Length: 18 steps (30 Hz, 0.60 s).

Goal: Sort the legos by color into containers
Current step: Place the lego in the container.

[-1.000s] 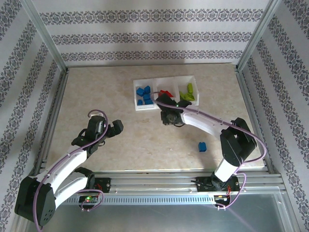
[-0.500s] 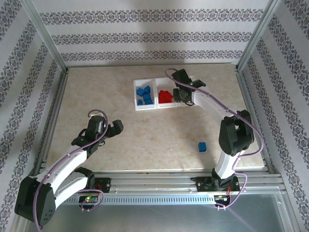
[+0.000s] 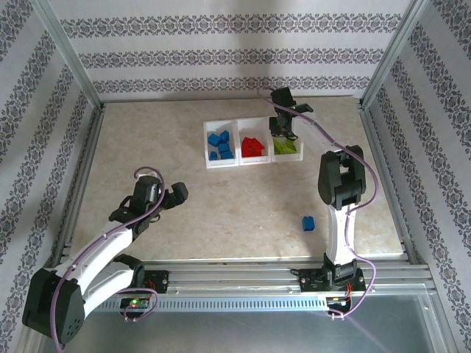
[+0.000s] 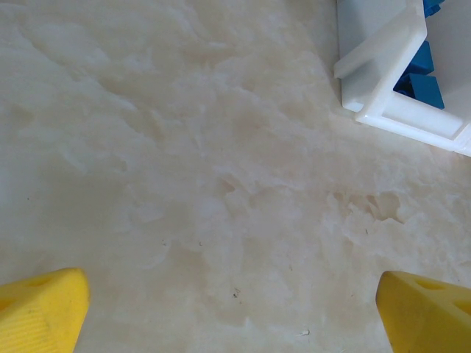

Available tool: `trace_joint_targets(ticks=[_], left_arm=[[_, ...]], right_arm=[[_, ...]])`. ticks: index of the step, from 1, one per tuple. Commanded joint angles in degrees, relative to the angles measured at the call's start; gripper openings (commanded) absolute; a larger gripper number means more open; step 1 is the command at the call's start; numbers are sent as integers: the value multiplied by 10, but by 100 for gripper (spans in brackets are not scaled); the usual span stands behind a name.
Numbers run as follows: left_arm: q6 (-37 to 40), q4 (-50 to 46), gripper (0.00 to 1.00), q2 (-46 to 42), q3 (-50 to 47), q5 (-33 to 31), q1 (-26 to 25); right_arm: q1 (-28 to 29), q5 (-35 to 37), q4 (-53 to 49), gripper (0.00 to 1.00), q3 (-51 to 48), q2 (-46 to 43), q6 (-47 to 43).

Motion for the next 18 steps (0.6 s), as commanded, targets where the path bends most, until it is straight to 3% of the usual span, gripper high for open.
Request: trace_joint_targets(ticks=[1,12,18], left_arm=[[3,-17,100,-4,14,1,6],[6,-25,100,-3,20,-4,7],[7,-31,100,-2,19,-8,6]], right_arm=[[-10,-9,-6,34,39,30,-23],[-22,-11,-34,42,112,102,-41],[-22,-16,-35,50,109,98,-36]])
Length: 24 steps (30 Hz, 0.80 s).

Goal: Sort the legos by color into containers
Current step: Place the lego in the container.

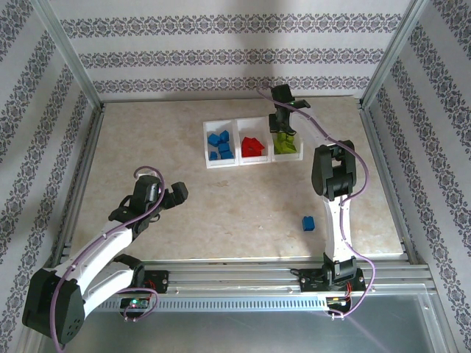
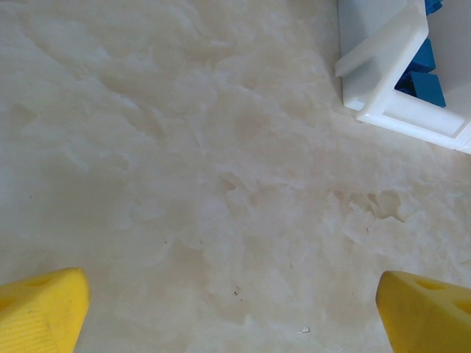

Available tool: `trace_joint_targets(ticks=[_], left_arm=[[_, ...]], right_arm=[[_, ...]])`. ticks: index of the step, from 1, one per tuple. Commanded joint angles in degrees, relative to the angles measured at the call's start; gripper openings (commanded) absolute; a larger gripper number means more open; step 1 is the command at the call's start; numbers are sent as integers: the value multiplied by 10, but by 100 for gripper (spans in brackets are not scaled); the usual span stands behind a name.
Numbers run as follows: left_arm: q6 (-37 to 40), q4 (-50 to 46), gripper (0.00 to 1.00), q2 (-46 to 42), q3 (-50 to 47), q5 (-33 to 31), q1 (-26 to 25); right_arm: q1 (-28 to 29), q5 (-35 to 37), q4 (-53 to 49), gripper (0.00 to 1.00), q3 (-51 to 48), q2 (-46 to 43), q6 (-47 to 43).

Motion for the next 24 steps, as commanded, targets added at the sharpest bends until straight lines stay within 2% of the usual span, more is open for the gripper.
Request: trace_joint_targets(ticks=[1,13,24], left_arm=[[7,-21,100,-1,14,-8,7],[11,-22,100,-3,20,-6,6],[27,-24,100,-5,28,-3,6]], right_arm=[[-4,-7,-19,51,8,5,0],[-1,0,-16,57,-15,-66,-14],[-2,26,0,70,-98,-158,-10]])
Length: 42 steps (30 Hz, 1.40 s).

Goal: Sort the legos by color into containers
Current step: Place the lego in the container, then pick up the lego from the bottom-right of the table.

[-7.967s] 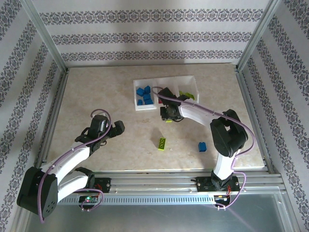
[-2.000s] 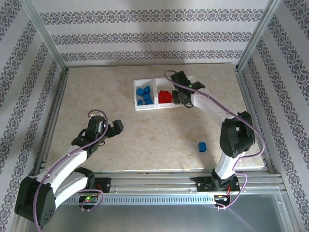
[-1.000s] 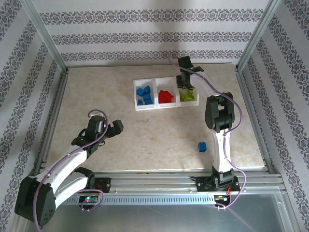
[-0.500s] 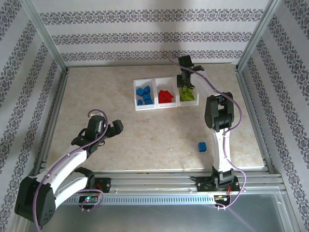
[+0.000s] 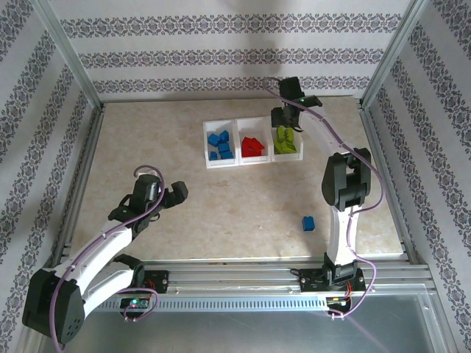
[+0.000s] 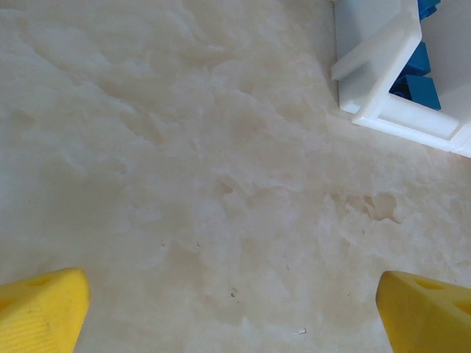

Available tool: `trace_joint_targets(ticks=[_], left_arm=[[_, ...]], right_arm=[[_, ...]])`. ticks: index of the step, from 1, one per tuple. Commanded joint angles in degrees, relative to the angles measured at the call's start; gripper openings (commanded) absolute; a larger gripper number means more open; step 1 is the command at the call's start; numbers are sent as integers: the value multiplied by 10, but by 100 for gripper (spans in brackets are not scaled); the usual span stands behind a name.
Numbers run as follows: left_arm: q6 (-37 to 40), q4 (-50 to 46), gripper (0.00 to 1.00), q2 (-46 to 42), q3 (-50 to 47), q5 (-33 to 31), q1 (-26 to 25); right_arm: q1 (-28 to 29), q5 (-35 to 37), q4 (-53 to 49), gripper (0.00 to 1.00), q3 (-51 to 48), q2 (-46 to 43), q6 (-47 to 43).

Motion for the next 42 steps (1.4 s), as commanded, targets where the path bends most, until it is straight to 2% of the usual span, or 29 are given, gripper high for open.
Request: trace_joint_targets(ticks=[1,6,9,16,24,34,42], left_arm=[[24,-19,100,-5,22,-3,5],[41,-11,100,-1,35,4,-2],[45,-1,100,9,44,10,-11],[59,26,100,50,73,-12,-75],[115,58,100,160,155,-38,-196],[215,115,100,338,287,20,-330],[295,133,100,484,403,74,-420]], right_arm=[[-2,18,5,71,-44,-47,9],[-2,28,30,82,-134,-126,34],[-5,37,36,98,-181,-176,47],[-17,77,28,98,-274,-283,75],[-52,92,5,98,-371,-419,133],[-68,79,-49,98,-430,-556,141],[-76,102,-77,99,-446,-612,135]])
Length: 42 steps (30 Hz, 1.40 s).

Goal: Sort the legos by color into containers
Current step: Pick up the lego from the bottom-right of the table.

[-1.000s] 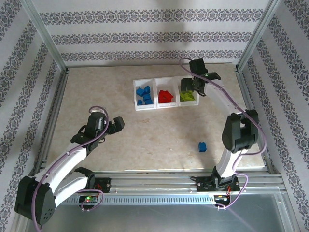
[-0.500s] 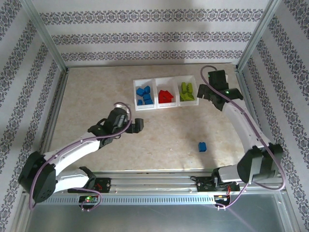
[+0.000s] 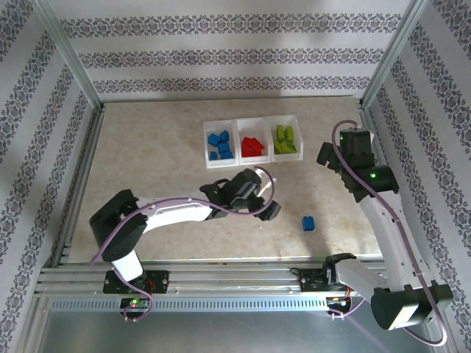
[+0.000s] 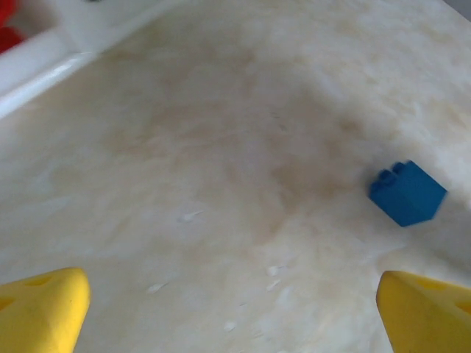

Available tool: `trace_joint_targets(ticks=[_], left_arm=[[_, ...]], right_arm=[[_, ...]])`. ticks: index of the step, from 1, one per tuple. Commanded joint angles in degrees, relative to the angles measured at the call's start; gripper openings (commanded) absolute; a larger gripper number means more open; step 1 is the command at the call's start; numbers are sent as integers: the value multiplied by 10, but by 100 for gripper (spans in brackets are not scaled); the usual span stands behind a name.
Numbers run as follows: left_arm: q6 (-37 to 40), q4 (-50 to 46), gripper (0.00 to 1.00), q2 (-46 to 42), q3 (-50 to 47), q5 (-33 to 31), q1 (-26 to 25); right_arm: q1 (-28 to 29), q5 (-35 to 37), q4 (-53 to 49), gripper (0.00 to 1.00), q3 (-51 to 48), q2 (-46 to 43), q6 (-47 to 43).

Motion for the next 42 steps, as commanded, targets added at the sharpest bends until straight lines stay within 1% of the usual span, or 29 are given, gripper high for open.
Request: trace_joint_targets(ticks=[1,7,10,16,20,29,34,39,42], left_arm=[[75,26,100,49,47,46,-39],[144,-1,100,130,128,108,-69],[176,-8,99,161,157,122,-76],[211,-16,95,221,215,119,-79],[227,-13,94,252,242,114,-80],[257,-42,92,306,298,93,-81],[263,-54,85,330,317,91,-81],[266,-51,81,341,316,87,-82],[268,-50,75,345,316,83,-82]], right_arm=[[-7,20,-25,98,-13,-16,2],[-11,18,-30,98,-14,-25,1],[-12,19,-31,98,-17,-26,2],[-15,15,-29,98,-22,-32,5],[-17,13,-26,98,-27,-38,6],[-18,6,-24,98,-31,-43,6],[-19,-2,-22,98,-34,-39,10],[-19,-4,-21,98,-35,-40,11],[-20,-4,-21,98,-36,-41,11]])
